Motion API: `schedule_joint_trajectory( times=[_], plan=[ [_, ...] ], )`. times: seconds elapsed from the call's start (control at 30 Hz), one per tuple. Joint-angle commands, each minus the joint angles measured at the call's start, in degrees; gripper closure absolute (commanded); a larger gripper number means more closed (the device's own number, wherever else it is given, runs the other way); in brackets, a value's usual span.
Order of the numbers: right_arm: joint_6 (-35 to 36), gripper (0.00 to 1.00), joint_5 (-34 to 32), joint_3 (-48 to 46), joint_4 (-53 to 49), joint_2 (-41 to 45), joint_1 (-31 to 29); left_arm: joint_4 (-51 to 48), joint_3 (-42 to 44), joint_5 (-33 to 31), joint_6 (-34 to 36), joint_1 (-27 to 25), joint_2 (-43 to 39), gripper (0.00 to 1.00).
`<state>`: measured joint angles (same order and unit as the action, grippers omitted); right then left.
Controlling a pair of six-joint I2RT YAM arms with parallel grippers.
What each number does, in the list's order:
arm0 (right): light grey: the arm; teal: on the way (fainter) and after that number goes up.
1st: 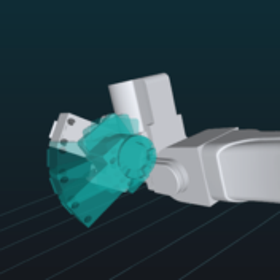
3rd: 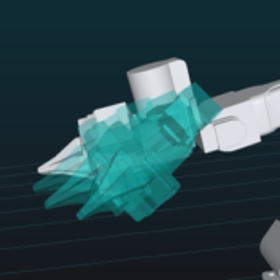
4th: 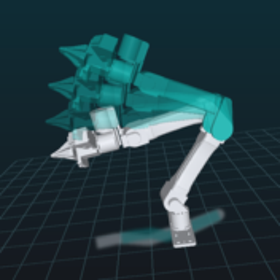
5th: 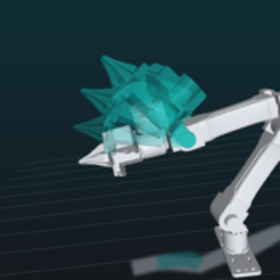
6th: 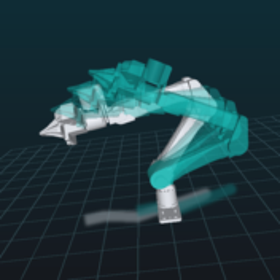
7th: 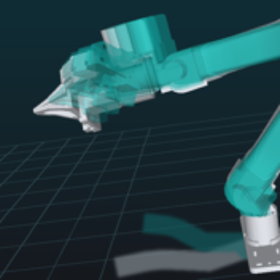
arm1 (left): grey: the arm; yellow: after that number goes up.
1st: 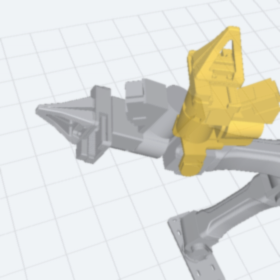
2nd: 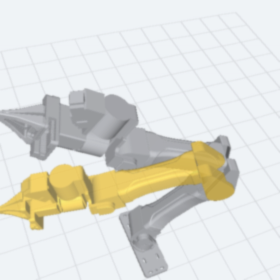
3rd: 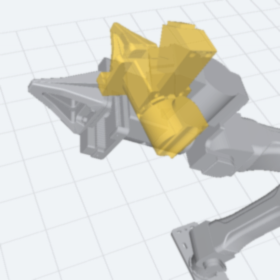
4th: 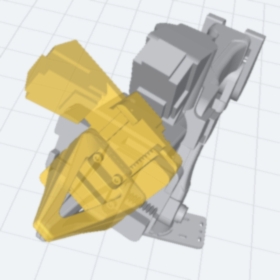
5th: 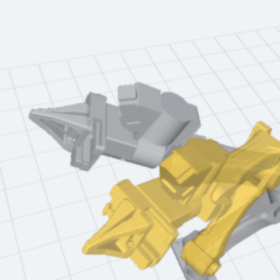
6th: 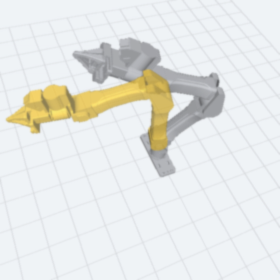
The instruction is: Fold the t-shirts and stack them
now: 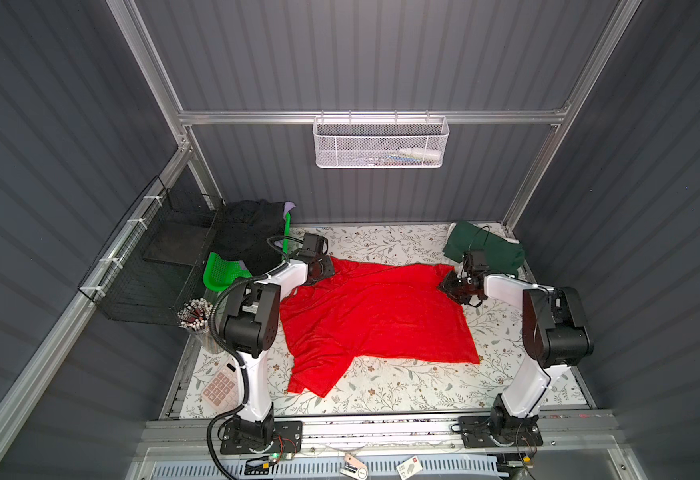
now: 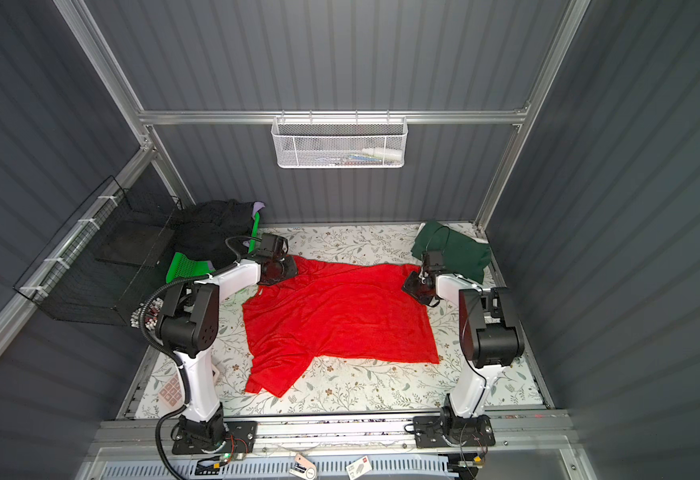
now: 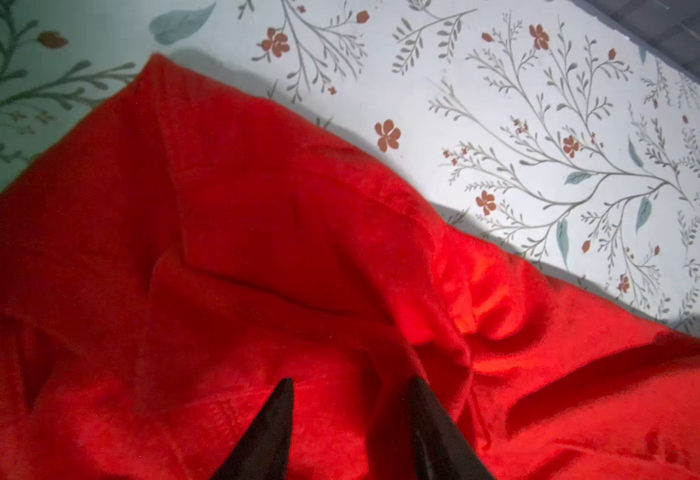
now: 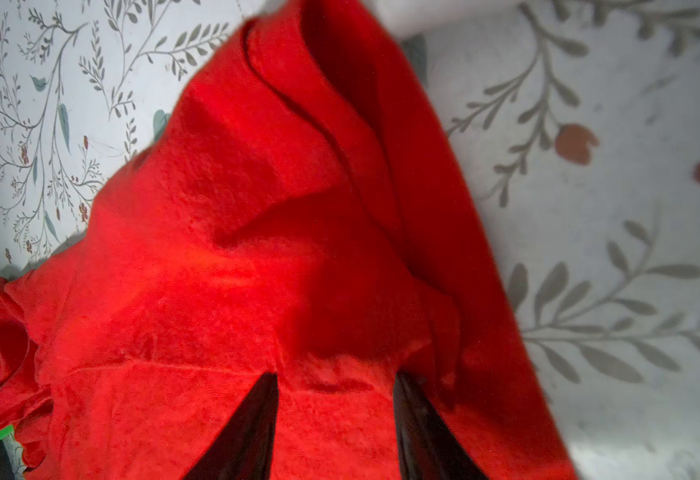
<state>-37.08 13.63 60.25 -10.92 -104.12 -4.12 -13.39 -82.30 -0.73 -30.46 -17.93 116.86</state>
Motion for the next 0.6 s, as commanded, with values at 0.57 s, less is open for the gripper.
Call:
schedule_joint_trajectory(
  times=[0.57],
  plan=[
    [1.3,0.52,0.3,3.7,-4.2,0.3,-0.2,0.3,-8.8,4.7,5.5,-0.3,7.9,0.46]
  ],
)
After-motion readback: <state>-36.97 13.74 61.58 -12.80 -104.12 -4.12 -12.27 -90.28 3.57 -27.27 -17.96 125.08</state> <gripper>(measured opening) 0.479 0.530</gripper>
